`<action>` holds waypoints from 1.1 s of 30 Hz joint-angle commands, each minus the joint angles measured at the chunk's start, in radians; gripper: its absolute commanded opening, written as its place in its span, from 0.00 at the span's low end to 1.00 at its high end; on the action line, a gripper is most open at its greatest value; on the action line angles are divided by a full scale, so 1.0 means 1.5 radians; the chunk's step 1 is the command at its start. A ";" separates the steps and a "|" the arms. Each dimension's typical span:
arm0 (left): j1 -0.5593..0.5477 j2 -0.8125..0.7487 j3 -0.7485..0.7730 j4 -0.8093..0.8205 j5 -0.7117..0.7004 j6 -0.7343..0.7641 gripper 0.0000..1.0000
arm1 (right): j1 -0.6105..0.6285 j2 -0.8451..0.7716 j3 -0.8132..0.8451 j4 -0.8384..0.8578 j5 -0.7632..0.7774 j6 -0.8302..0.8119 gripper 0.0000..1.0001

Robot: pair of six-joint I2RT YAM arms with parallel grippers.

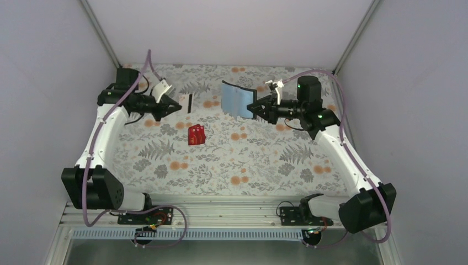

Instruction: Take the credit cards out of the card holder

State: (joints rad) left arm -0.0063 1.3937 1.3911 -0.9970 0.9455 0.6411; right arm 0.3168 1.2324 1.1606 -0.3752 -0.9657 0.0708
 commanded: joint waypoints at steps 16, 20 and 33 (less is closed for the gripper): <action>-0.069 0.089 -0.215 0.185 -0.907 -0.086 0.02 | -0.005 0.011 0.011 -0.010 -0.055 0.007 0.04; -0.082 0.155 -0.191 0.137 -0.957 -0.145 0.02 | -0.004 0.002 0.010 -0.018 -0.056 0.003 0.04; -0.100 0.284 -0.148 0.074 -0.902 -0.196 0.38 | -0.004 0.001 0.007 -0.022 -0.060 -0.001 0.04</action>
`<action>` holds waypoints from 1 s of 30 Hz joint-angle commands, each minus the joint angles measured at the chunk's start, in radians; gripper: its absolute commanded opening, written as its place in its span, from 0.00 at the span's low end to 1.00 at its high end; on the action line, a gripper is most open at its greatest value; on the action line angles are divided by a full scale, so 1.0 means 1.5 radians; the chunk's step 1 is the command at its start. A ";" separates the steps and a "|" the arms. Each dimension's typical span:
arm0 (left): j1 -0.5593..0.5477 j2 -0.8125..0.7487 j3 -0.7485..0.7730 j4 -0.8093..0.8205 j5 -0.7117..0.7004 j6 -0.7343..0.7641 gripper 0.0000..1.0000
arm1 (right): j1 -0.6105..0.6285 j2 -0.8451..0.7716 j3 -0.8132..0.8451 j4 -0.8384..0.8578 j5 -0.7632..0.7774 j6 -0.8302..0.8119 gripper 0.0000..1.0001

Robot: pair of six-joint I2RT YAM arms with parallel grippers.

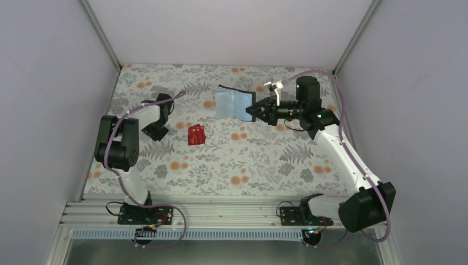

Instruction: Take the credit cards out of the card holder

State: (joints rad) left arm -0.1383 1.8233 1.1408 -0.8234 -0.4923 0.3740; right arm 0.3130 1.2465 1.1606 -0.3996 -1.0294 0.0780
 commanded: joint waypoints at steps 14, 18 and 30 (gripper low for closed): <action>0.011 -0.207 0.209 -0.138 0.904 0.177 0.73 | 0.038 -0.036 0.008 -0.019 -0.176 -0.085 0.04; 0.011 -0.226 0.227 -0.097 0.902 0.158 0.75 | 0.075 -0.059 0.006 0.010 -0.175 -0.079 0.04; 0.059 -0.260 0.148 -0.021 0.707 0.048 0.99 | 0.075 0.216 -0.140 0.042 -0.056 0.143 0.04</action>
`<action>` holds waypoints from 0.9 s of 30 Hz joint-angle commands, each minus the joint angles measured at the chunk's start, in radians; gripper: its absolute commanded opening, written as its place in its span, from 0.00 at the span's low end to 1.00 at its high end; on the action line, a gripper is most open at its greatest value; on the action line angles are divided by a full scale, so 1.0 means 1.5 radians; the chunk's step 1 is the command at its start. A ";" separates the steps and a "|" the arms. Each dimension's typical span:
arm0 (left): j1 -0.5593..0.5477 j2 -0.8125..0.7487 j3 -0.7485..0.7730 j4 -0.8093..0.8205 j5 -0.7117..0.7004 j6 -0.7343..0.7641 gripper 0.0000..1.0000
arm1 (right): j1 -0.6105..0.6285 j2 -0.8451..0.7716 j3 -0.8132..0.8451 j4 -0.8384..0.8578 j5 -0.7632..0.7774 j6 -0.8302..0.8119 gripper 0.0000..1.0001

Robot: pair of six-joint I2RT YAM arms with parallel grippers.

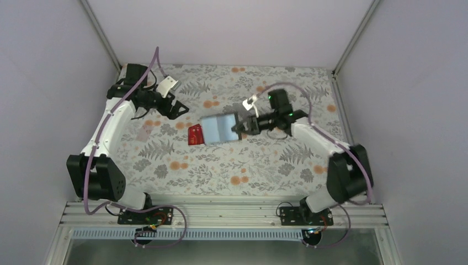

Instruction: Take the credit cards out of the card holder

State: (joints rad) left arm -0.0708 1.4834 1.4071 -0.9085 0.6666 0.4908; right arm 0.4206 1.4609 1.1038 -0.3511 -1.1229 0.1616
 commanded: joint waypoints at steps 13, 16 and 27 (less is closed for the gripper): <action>0.014 -0.071 -0.072 0.040 -0.095 -0.018 1.00 | -0.060 0.064 -0.162 -0.023 0.209 0.119 0.51; 0.014 -0.072 -0.071 0.039 -0.104 -0.016 1.00 | -0.087 0.010 -0.135 -0.068 0.312 0.121 0.57; 0.014 -0.064 -0.074 0.036 -0.101 -0.011 1.00 | -0.167 -0.099 -0.093 -0.140 0.425 0.077 0.70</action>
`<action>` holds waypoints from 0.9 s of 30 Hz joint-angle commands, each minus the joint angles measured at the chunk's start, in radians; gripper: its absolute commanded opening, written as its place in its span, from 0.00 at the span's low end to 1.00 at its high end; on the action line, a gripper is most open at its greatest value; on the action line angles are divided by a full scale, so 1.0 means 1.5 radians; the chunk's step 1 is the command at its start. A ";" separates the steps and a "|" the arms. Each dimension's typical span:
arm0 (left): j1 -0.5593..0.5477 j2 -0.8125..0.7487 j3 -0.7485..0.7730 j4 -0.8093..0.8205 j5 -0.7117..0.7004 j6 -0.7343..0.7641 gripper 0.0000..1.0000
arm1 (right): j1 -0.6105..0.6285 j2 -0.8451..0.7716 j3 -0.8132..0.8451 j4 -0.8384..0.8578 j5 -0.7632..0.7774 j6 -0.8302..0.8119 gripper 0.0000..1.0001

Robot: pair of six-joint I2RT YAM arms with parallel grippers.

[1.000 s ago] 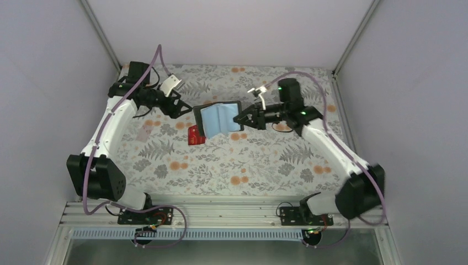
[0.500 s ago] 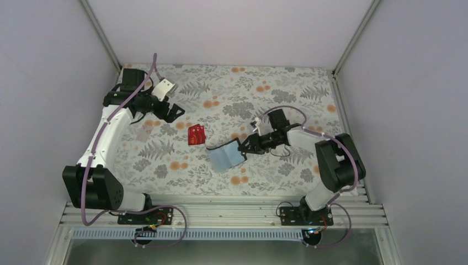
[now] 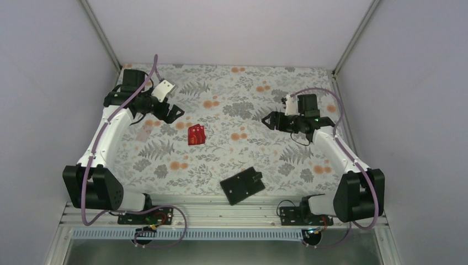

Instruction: Take the credit cards out of the card holder

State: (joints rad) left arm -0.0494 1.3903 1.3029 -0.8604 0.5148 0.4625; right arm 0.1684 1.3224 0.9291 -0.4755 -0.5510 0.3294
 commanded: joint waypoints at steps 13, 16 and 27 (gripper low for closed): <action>0.014 -0.016 -0.020 0.022 0.003 0.007 1.00 | 0.066 -0.067 0.020 0.019 -0.012 -0.033 0.77; 0.026 -0.022 -0.040 0.035 -0.031 0.009 1.00 | 0.068 -0.076 0.016 0.062 -0.106 -0.032 0.84; 0.031 -0.039 -0.068 0.009 0.002 0.040 1.00 | 0.396 -0.001 -0.009 -0.179 0.267 0.154 0.84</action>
State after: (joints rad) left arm -0.0036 1.3693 1.2037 -0.8257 0.4564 0.4770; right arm 0.5827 1.2999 0.9493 -0.5835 -0.3607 0.3832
